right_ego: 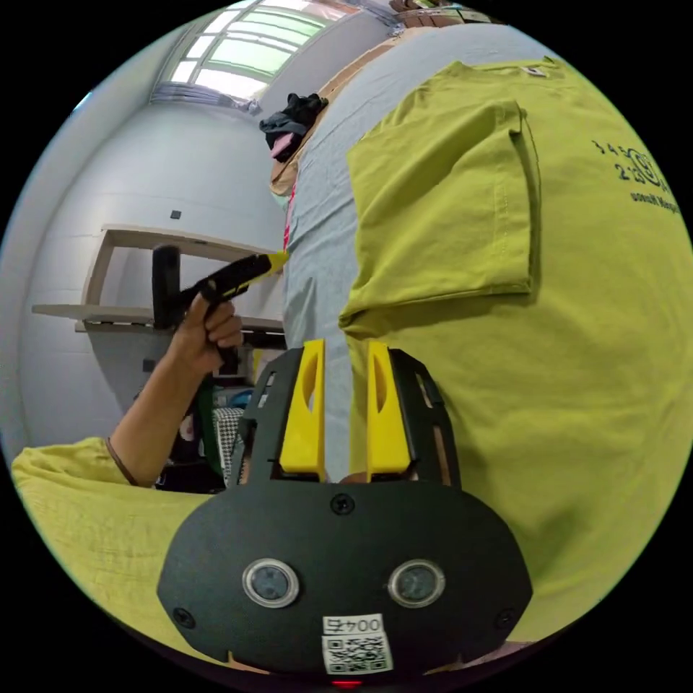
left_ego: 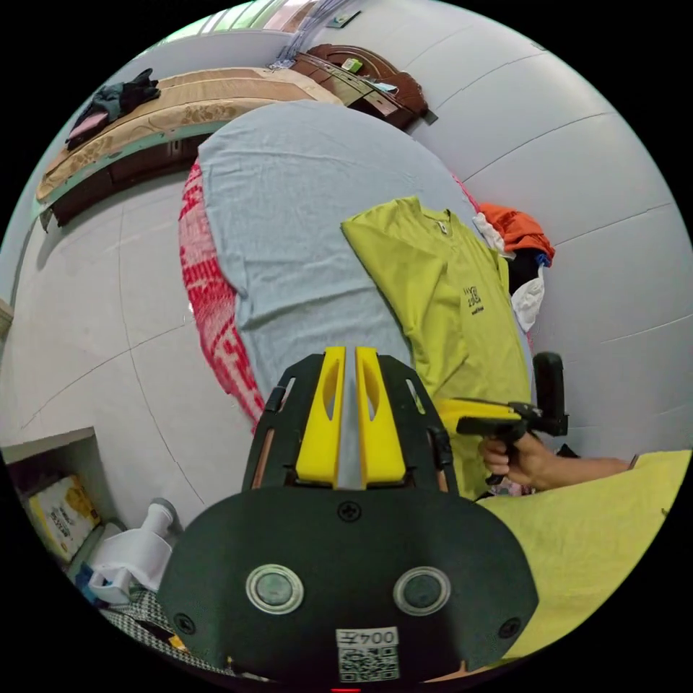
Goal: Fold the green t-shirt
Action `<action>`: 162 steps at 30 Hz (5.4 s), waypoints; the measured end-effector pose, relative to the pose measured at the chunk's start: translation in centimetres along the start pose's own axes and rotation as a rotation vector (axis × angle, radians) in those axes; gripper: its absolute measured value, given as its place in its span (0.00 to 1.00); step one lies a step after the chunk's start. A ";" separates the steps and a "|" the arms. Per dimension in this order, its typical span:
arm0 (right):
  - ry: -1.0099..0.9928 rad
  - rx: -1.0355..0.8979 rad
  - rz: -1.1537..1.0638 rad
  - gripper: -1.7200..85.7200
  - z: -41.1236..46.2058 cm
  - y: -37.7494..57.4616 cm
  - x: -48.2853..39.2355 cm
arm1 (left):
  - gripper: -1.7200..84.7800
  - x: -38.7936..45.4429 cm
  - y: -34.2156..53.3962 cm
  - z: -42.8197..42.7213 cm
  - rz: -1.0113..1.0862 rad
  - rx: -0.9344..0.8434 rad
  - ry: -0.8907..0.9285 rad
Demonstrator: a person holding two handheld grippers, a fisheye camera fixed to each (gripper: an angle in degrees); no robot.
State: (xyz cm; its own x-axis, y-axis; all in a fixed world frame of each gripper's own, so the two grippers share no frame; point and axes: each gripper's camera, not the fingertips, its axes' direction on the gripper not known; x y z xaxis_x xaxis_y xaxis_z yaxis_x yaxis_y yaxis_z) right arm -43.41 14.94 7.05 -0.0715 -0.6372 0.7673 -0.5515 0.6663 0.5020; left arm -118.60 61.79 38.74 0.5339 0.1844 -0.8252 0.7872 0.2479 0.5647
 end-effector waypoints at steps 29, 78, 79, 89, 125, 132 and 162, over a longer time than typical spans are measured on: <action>-0.011 0.018 0.098 0.04 3.8 -3.5 2.5 | 0.03 1.2 -10.2 5.0 -0.139 0.034 0.176; 0.447 0.081 -0.248 0.11 -4.4 -7.1 0.8 | 0.04 23.8 23.4 17.0 0.109 0.070 -0.200; 0.430 0.091 -0.283 0.11 -4.5 -6.6 0.4 | 0.04 23.8 23.4 17.0 0.109 0.069 -0.198; 0.385 0.099 -0.239 0.11 -8.5 -6.6 4.1 | 0.04 24.7 24.6 17.9 0.087 0.048 -0.241; 0.218 -0.021 -0.160 0.07 -11.7 -9.8 11.6 | 0.04 25.5 28.3 20.7 0.233 0.064 -0.280; 0.288 0.128 -0.242 0.10 -16.7 -17.1 10.9 | 0.03 24.0 28.8 24.1 0.272 0.004 -0.345; 0.413 0.177 -0.207 0.10 -21.4 -27.7 8.5 | 0.02 11.6 33.3 30.6 0.104 0.042 -0.192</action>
State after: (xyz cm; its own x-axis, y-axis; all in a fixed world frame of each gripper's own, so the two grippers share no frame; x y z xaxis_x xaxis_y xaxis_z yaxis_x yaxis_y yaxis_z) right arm -10.92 -0.65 8.21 0.3704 -0.5189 0.7704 -0.6544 0.4428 0.6129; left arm -76.79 43.11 47.59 0.6588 0.0214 -0.7520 0.7347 0.1966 0.6493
